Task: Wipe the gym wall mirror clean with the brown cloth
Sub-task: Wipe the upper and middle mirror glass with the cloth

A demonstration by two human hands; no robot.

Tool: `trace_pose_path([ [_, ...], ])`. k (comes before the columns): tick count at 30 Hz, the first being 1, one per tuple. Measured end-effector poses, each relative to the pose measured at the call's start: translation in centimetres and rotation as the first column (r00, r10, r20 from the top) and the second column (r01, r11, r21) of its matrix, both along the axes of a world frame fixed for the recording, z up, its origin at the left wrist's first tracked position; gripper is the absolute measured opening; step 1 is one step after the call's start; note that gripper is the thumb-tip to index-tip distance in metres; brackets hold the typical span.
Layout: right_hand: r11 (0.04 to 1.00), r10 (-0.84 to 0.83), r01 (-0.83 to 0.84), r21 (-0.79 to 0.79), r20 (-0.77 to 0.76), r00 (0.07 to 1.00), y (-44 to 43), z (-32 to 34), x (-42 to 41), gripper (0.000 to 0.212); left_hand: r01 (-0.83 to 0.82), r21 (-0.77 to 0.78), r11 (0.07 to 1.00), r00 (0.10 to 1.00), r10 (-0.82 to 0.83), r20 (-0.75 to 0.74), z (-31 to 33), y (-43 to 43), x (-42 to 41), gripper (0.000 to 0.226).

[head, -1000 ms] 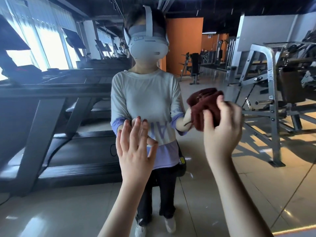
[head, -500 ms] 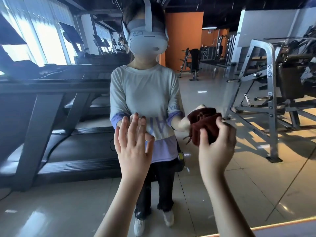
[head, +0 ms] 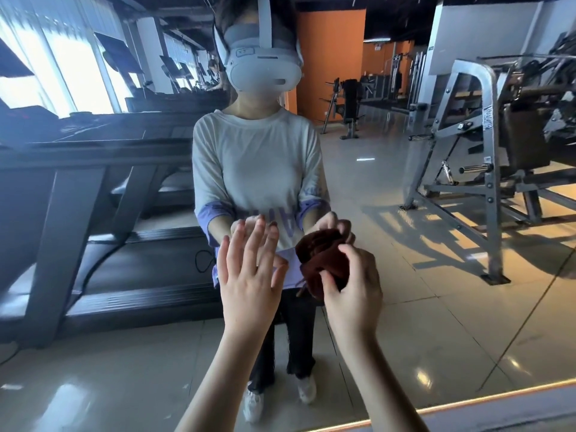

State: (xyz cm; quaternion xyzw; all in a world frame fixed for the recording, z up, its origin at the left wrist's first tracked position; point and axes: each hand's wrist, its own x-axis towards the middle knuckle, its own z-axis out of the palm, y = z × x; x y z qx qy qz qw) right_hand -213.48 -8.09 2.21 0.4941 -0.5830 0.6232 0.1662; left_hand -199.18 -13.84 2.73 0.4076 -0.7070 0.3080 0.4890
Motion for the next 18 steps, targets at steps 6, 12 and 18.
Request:
trace_pose_path([
  [6, 0.989, -0.148, 0.151, -0.003, 0.182, 0.972, 0.4, -0.7, -3.4, 0.048, 0.014, 0.014, 1.000, 1.000, -0.014, 0.004, 0.1, 0.0, 0.2, 0.056],
  [12, 0.993, 0.057, -0.060, 0.097, 0.037, 0.998, 0.3, -3.0, 1.2, 0.061, 0.002, 0.026, 1.000, 1.000, -0.002, 0.014, -0.1, -0.1, 0.2, 0.064],
  [18, 0.983, -0.131, 0.106, 0.151, 0.163, 0.978, 1.2, -4.7, -1.5, 0.058, 0.011, 0.016, 1.000, 1.000, -0.011, 0.013, 0.0, 0.0, 0.3, 0.063],
])
